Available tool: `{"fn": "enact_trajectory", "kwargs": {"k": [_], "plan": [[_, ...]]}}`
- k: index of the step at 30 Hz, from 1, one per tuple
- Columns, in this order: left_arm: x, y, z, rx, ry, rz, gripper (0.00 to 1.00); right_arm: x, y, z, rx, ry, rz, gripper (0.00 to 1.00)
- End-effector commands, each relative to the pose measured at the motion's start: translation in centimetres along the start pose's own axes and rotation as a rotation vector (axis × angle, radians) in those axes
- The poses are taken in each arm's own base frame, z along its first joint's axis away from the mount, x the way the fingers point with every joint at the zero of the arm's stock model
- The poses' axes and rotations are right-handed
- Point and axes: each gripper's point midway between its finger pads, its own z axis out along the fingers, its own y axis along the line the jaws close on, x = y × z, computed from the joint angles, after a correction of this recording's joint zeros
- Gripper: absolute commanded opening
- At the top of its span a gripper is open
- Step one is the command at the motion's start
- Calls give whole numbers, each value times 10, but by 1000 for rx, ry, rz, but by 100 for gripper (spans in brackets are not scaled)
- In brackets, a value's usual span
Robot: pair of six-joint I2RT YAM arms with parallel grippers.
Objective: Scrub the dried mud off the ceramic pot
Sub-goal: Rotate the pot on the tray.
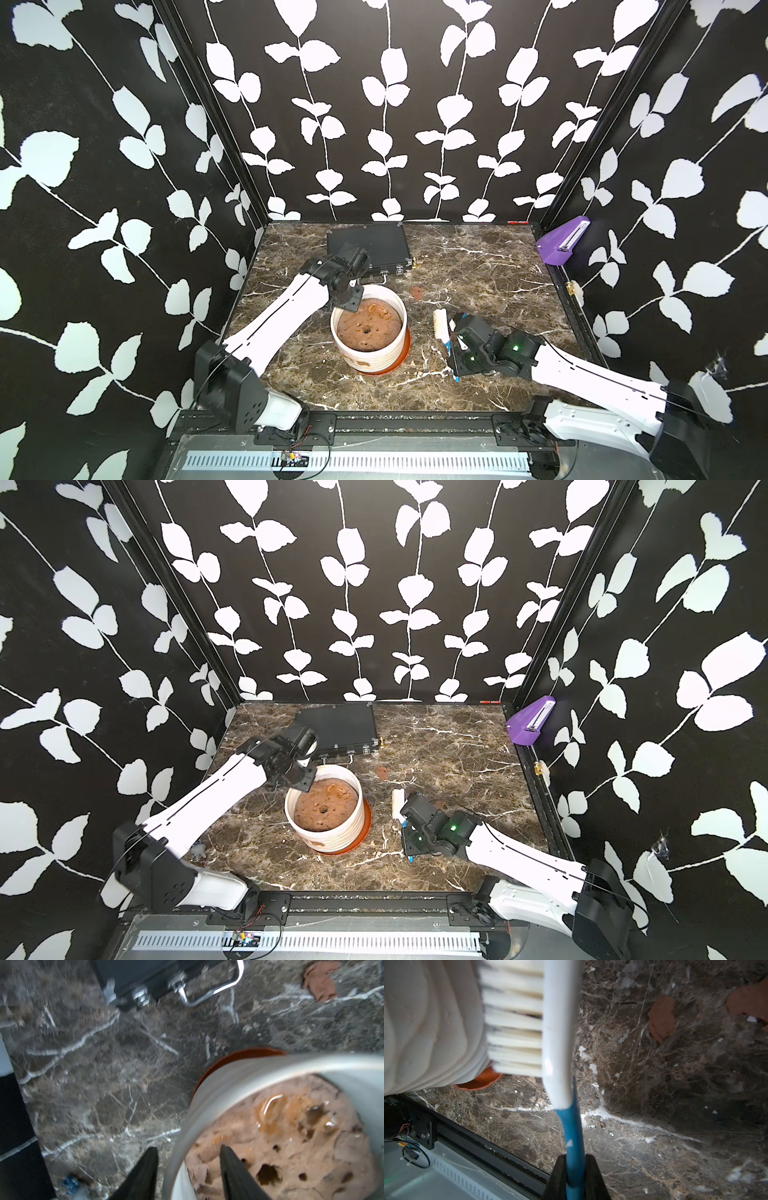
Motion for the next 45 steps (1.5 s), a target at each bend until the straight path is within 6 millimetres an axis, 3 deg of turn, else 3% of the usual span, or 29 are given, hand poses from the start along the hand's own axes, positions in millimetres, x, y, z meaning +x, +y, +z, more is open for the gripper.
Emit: {"fn": "enact_trajectory", "kwargs": {"k": [1, 4, 10, 12, 16, 21, 31, 36, 41, 42, 45], "plan": [[-27, -4, -13, 20, -81, 82, 56, -10, 9, -6, -26, -46, -16, 0], [-31, -13, -3, 52, -48, 99, 54, -10, 9, -9, -35, -60, -6, 0], [-27, -18, 12, 64, -5, 85, 40, -10, 10, -13, -48, -69, 5, 0], [-27, -13, 11, 35, -3, 64, 34, -11, 11, -13, -53, -70, 6, 0], [-28, -6, 1, 11, -29, 11, 9, -13, 13, -12, -60, -72, 12, 0], [-24, -2, -11, 11, -62, -14, 0, -12, 15, -7, -68, -61, 19, 0], [8, 11, -30, -10, -75, -32, 0, -9, 14, -7, -49, -57, 17, 0], [34, 24, -24, -72, -24, -108, 0, -6, 19, -3, -32, -54, 0, 0], [51, 5, -22, 58, -46, -246, 0, 3, 27, 5, -46, -47, -9, 0], [53, 2, -22, 86, -60, -261, 3, 4, 30, 6, -49, -43, -14, 0], [50, 3, -26, 88, -92, -268, 34, 10, 35, 10, -38, -29, -45, 0]]}}
